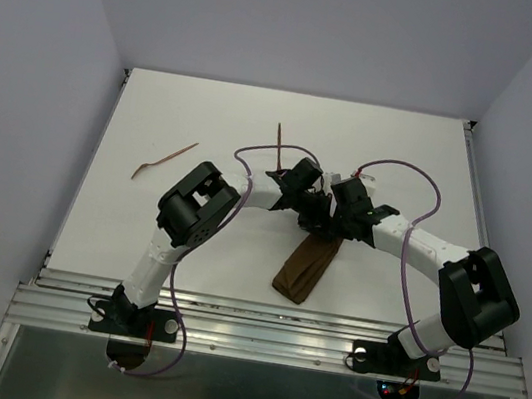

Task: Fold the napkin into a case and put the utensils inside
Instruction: Stuff the top corner of the smaller-rectangle-folded napkin into the folded napkin.

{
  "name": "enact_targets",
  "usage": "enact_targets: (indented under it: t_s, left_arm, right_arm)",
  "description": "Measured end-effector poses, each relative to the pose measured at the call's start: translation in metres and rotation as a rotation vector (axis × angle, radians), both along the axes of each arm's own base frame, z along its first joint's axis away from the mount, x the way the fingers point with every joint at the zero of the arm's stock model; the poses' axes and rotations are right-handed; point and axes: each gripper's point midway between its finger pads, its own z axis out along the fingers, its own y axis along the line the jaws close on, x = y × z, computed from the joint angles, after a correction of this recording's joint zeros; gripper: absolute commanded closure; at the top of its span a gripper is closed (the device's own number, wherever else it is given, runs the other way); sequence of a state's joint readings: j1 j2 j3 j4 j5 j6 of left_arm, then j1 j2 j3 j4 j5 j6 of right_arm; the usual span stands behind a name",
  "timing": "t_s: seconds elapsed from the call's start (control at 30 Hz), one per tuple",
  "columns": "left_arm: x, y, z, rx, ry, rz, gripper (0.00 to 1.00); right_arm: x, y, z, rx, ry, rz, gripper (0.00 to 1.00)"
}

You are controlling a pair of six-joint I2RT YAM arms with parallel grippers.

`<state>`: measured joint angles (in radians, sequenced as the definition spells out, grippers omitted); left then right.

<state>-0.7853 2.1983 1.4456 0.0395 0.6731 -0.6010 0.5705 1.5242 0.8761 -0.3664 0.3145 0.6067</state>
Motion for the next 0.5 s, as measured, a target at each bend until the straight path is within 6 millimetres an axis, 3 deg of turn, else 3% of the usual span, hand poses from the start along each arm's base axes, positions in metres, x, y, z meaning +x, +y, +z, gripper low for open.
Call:
enact_targets:
  t_s: [0.5]
  left_arm:
    - [0.0009,-0.0028,-0.0005,-0.006,0.002,-0.005,1.00]
  right_arm:
    - [0.0015,0.0004,0.0083,0.001,-0.006,0.000,0.99]
